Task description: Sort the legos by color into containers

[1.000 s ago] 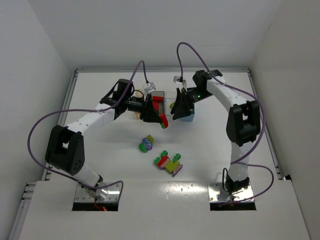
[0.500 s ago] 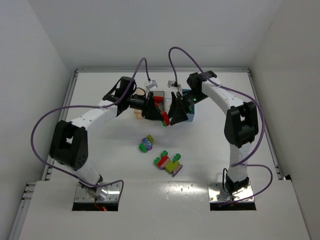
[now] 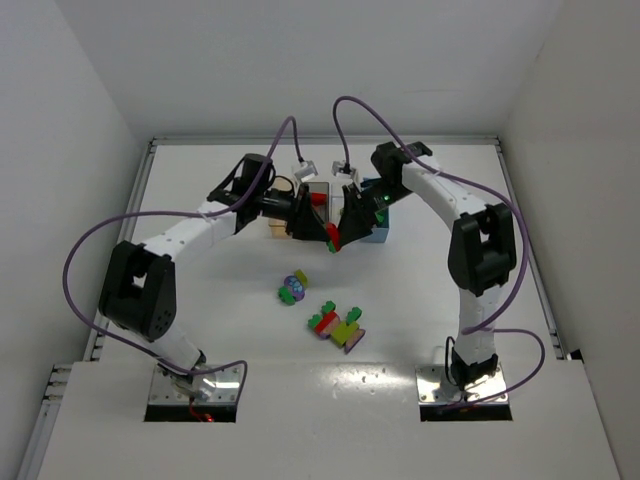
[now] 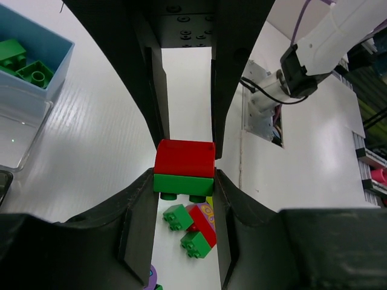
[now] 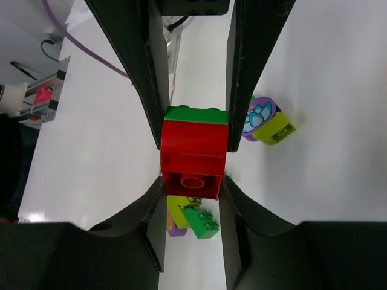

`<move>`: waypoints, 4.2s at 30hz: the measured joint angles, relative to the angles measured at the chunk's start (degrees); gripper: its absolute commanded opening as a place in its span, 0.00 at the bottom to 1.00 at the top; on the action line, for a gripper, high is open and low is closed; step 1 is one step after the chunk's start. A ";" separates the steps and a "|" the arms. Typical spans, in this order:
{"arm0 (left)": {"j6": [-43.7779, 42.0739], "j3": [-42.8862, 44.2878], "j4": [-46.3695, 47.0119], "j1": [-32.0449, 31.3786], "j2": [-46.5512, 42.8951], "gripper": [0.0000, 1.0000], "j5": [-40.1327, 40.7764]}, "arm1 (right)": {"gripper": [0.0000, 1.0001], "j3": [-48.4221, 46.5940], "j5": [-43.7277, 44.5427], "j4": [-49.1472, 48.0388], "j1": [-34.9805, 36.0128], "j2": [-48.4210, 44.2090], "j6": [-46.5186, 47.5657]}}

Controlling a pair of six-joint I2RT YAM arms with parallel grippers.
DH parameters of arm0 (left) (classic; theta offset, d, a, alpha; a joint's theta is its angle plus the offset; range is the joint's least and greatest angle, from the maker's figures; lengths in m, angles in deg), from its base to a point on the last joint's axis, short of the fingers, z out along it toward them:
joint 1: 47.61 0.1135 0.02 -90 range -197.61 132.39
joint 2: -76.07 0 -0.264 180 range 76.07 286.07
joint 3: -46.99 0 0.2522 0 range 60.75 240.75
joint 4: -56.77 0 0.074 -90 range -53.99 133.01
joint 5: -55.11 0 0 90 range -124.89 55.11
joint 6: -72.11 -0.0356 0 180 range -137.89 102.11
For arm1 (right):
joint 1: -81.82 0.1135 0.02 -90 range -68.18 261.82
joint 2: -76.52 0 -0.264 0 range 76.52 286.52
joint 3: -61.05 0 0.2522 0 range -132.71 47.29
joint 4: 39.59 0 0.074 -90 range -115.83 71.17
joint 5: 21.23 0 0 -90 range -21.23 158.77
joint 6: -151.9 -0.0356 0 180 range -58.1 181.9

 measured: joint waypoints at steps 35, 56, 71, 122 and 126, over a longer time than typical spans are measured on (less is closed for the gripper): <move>1.92 -16.70 2.43 6.71 -25.38 0.21 31.76 | 0.00 9.22 18.56 -51.47 -3.72 -2.89 -56.17; 4.20 -16.35 2.32 9.31 -21.59 0.24 41.53 | 0.58 3.37 38.82 -54.38 3.50 9.16 -61.79; 6.27 -9.29 5.86 8.15 -10.27 0.24 38.86 | 0.81 5.18 48.00 -54.45 2.40 -0.46 -59.63; 6.34 35.74 3.32 -8.92 34.58 0.61 32.98 | 0.86 32.22 50.97 -43.17 -27.12 -33.14 -50.03; 2.60 24.20 0.31 -6.58 20.26 0.61 32.33 | 0.86 32.20 46.97 -42.73 -24.50 -31.89 -46.62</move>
